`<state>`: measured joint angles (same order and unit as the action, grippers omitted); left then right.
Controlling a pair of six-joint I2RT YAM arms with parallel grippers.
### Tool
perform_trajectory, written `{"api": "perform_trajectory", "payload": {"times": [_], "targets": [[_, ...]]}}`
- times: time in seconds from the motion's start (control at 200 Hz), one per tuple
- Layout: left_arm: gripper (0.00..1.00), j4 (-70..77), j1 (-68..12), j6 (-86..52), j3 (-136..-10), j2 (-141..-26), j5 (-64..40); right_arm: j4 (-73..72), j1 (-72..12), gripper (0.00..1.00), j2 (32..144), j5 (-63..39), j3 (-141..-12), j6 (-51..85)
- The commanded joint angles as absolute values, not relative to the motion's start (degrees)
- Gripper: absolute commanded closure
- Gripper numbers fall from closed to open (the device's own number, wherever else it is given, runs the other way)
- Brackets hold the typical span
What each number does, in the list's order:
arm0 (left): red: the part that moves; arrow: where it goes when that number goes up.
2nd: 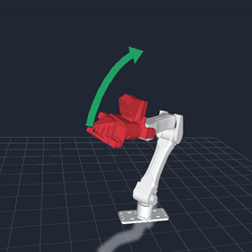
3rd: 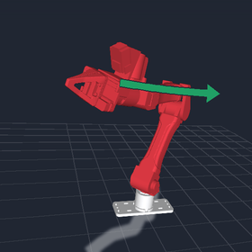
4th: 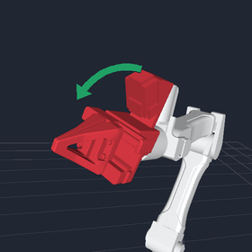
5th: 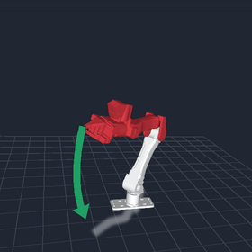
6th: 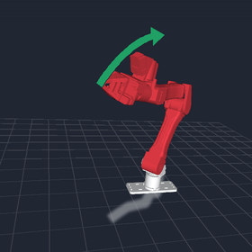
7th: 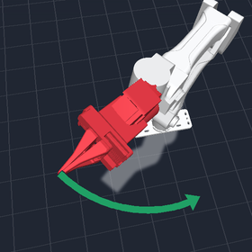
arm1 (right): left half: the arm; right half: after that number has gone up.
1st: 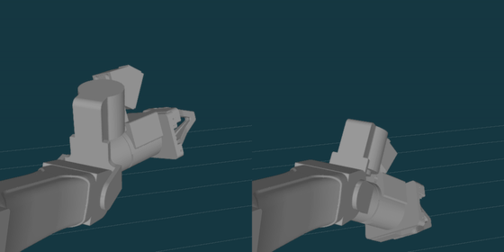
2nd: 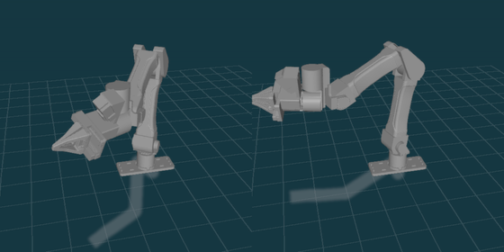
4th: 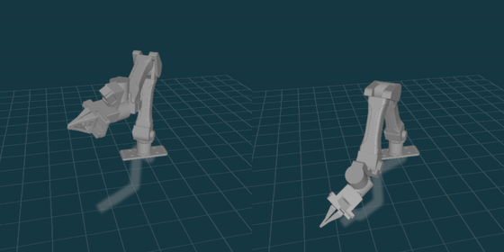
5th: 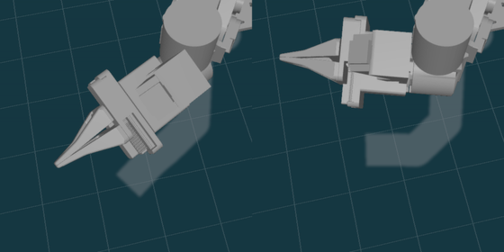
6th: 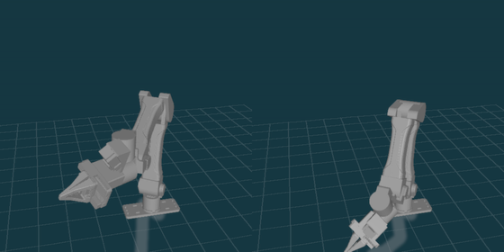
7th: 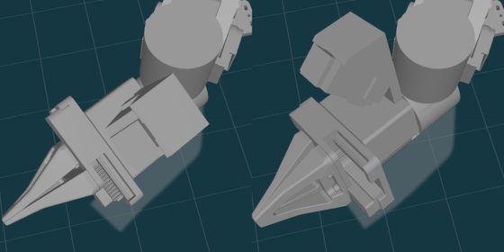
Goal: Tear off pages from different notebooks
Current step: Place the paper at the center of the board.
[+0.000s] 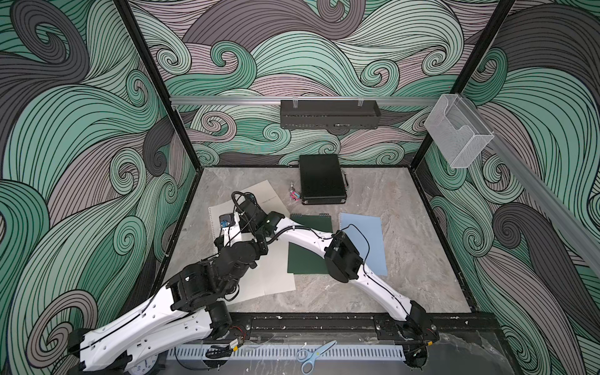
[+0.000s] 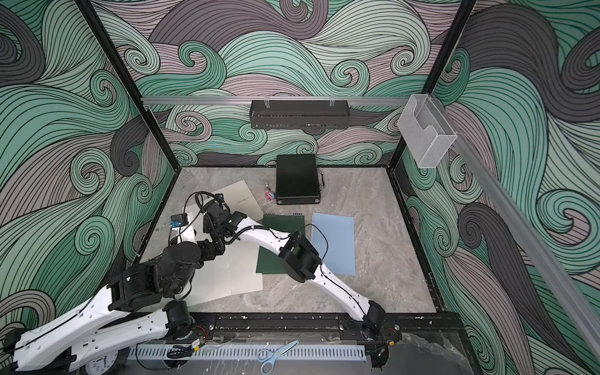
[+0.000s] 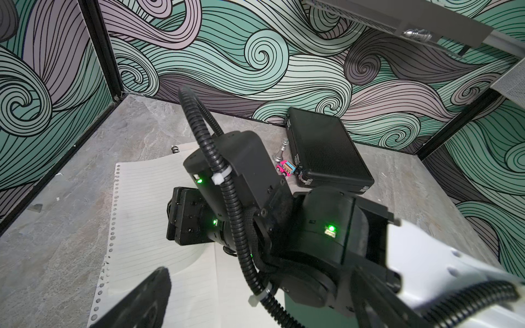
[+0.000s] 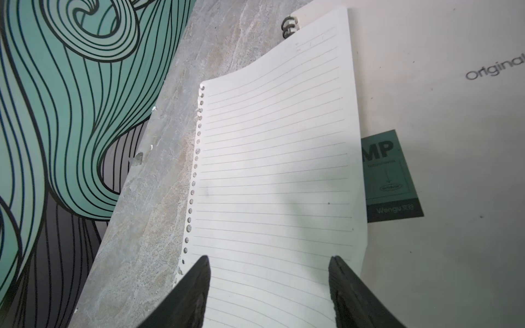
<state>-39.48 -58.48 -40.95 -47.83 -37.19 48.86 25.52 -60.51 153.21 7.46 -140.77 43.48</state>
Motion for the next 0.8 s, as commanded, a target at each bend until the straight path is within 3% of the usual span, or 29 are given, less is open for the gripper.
{"api": "perform_trajectory", "payload": {"times": [0.0, 0.27, 0.795], "targets": [[0.04, -40.88, -58.16, -41.48, -48.29, -36.06, 50.01, 28.36, -60.45, 0.35, 153.15, 10.58, -139.75, 44.47], [0.04, -40.78, -58.10, -41.68, -47.86, -36.23, 50.10, 24.04, -59.91, 0.33, 147.92, 12.96, -130.21, 44.25], [0.04, -40.04, -58.10, -41.66, -47.82, -37.52, 50.23, 22.00, -61.21, 0.37, 150.95, 6.95, -133.37, 46.05]]}}
